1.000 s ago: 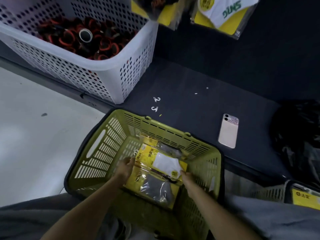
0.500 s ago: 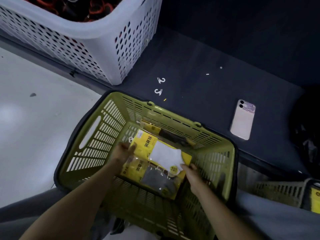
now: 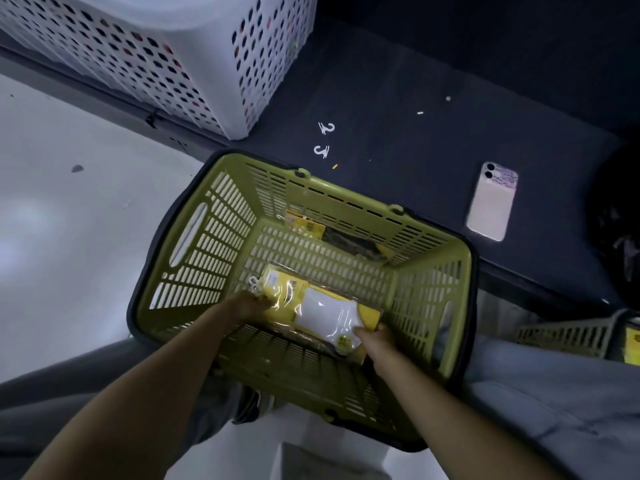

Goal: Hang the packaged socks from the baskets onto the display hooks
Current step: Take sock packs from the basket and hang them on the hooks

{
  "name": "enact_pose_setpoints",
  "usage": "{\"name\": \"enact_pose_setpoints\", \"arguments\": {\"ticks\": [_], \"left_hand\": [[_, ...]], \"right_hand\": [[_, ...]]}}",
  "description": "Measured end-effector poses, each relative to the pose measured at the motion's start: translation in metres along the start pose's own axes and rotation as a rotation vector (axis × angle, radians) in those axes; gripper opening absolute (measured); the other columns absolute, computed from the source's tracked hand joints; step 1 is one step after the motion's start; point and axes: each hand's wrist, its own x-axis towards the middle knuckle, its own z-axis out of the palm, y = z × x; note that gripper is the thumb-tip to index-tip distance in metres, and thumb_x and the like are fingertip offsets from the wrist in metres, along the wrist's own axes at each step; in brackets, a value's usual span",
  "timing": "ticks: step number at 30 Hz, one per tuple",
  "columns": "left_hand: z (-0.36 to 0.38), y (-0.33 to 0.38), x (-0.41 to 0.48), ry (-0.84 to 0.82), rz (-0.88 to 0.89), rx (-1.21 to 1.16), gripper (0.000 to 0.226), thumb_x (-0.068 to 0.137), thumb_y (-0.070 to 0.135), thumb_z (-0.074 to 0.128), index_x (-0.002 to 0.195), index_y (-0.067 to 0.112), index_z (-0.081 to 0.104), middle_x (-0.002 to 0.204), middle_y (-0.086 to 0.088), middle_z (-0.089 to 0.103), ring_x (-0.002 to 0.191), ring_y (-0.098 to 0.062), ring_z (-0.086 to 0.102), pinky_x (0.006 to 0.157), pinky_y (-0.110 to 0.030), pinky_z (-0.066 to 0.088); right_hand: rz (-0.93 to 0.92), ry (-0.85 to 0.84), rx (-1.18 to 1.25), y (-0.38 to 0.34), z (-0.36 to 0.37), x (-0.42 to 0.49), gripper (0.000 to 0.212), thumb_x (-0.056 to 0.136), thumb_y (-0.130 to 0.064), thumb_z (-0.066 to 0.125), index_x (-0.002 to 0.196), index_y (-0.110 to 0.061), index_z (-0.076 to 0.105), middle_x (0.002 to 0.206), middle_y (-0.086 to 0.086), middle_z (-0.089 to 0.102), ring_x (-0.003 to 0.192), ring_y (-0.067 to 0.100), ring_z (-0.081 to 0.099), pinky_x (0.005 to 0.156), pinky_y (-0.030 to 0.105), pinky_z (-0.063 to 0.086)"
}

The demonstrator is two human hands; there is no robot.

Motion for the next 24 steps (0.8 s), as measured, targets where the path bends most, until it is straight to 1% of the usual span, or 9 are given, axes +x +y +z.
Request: {"name": "enact_pose_setpoints", "arguments": {"ticks": [3,6,10,11,13,15,18,21,24], "left_hand": [[0.000,0.008,-0.003,0.075,-0.045,0.030,0.040,0.094,0.025,0.056,0.121,-0.004,0.057,0.117,-0.019,0.061,0.095,-0.024,0.058,0.082,-0.033,0.046],[-0.008,0.021,-0.011,0.233,-0.063,-0.267,0.045,0.089,0.022,0.065,0.114,-0.014,0.057,0.094,-0.023,0.062,0.072,-0.026,0.058,0.065,-0.032,0.046],[-0.033,0.046,-0.041,0.502,-0.005,-0.615,0.042,0.077,0.022,0.077,0.110,0.000,0.060,0.107,-0.019,0.065,0.083,-0.030,0.064,0.065,-0.034,0.052],[-0.039,0.054,-0.051,0.545,0.042,-0.673,0.041,0.076,0.020,0.078,0.107,0.003,0.061,0.109,-0.018,0.064,0.080,-0.028,0.064,0.063,-0.033,0.052],[-0.048,0.068,-0.074,0.638,0.146,-0.737,0.045,0.072,0.019,0.081,0.109,0.004,0.060,0.115,-0.018,0.064,0.091,-0.031,0.065,0.079,-0.040,0.055],[-0.051,0.082,-0.101,0.709,0.269,-0.838,0.058,0.073,0.018,0.081,0.122,0.002,0.053,0.122,-0.019,0.061,0.101,-0.030,0.063,0.089,-0.039,0.052],[-0.042,0.104,-0.141,0.589,0.495,-1.137,0.048,0.083,0.016,0.072,0.125,0.003,0.052,0.116,-0.016,0.063,0.085,-0.019,0.065,0.069,-0.026,0.055],[-0.019,0.132,-0.172,0.343,0.654,-1.052,0.021,0.090,0.023,0.063,0.107,0.011,0.065,0.100,-0.005,0.073,0.080,-0.012,0.071,0.064,-0.022,0.056],[0.000,0.161,-0.199,0.279,0.771,-0.948,0.031,0.089,0.028,0.063,0.118,0.017,0.061,0.107,0.001,0.072,0.097,-0.015,0.069,0.074,-0.025,0.055]], "right_hand": [[-0.063,0.008,0.037,-0.017,-0.003,-0.009,0.048,0.083,-0.007,0.070,0.125,0.005,0.049,0.123,0.023,0.059,0.096,0.026,0.060,0.059,0.025,0.046],[-0.126,0.005,0.119,-0.039,-0.007,-0.022,0.063,0.079,-0.015,0.077,0.129,0.003,0.044,0.126,0.021,0.057,0.101,0.024,0.057,0.070,0.028,0.046],[-0.084,-0.196,0.257,-0.071,-0.016,-0.055,0.075,0.079,-0.025,0.077,0.138,-0.002,0.038,0.135,0.016,0.051,0.117,0.032,0.055,0.080,0.037,0.051],[-0.090,-0.278,0.298,-0.077,-0.020,-0.066,0.068,0.079,-0.023,0.076,0.135,-0.003,0.044,0.130,0.016,0.056,0.107,0.031,0.062,0.072,0.037,0.055],[-0.146,-0.405,0.379,-0.087,-0.028,-0.086,0.051,0.081,-0.015,0.073,0.127,-0.001,0.055,0.114,0.016,0.066,0.084,0.024,0.068,0.055,0.030,0.055],[-0.215,-0.460,0.436,-0.095,-0.037,-0.106,0.046,0.082,-0.010,0.071,0.125,-0.002,0.058,0.111,0.016,0.069,0.080,0.023,0.068,0.055,0.029,0.055],[-0.317,-0.499,0.513,-0.108,-0.050,-0.133,0.046,0.082,-0.012,0.070,0.125,-0.003,0.058,0.116,0.015,0.068,0.088,0.027,0.066,0.060,0.033,0.053],[-0.452,-0.573,0.616,-0.121,-0.064,-0.160,0.045,0.084,-0.013,0.068,0.128,-0.011,0.057,0.118,0.011,0.068,0.091,0.024,0.069,0.058,0.030,0.056],[-0.598,-0.608,0.636,-0.135,-0.078,-0.185,0.054,0.075,-0.020,0.072,0.127,-0.015,0.058,0.114,0.005,0.071,0.091,0.020,0.071,0.061,0.030,0.056]]}}
